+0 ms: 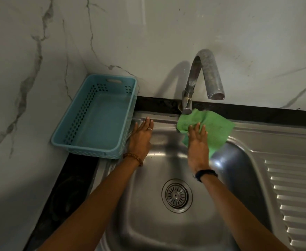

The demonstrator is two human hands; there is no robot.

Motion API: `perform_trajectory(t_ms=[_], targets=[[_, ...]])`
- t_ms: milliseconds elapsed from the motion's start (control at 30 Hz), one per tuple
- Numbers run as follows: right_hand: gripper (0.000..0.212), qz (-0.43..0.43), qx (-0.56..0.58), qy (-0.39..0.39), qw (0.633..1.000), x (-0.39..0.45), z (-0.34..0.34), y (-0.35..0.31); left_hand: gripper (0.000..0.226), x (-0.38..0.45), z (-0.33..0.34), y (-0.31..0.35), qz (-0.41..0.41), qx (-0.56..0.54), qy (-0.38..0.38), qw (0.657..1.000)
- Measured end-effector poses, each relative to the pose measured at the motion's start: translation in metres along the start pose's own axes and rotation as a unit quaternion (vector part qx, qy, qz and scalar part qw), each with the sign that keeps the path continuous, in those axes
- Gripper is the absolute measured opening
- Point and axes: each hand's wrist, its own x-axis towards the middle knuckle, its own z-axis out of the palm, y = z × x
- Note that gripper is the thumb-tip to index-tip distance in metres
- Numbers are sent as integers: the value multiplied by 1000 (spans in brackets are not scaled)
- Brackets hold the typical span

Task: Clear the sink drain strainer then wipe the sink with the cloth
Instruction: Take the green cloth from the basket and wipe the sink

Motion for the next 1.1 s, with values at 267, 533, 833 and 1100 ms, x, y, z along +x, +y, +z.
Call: perform_trajectory(t_ms=[267, 533, 833, 1100], targets=[[45, -150, 16, -36, 988, 31, 20, -64, 73, 5, -5, -3, -41, -68, -47, 996], [63, -192, -84, -58, 976, 20, 4, -10, 78, 6, -9, 3, -70, -41, -50, 995], [56, 59, -56, -59, 995, -2, -78, 110, 75, 0, -13, 13, -91, -52, -38, 994], [58, 83, -102, -73, 989, 9, -49, 55, 75, 1, -12, 13, -87, -39, -25, 995]])
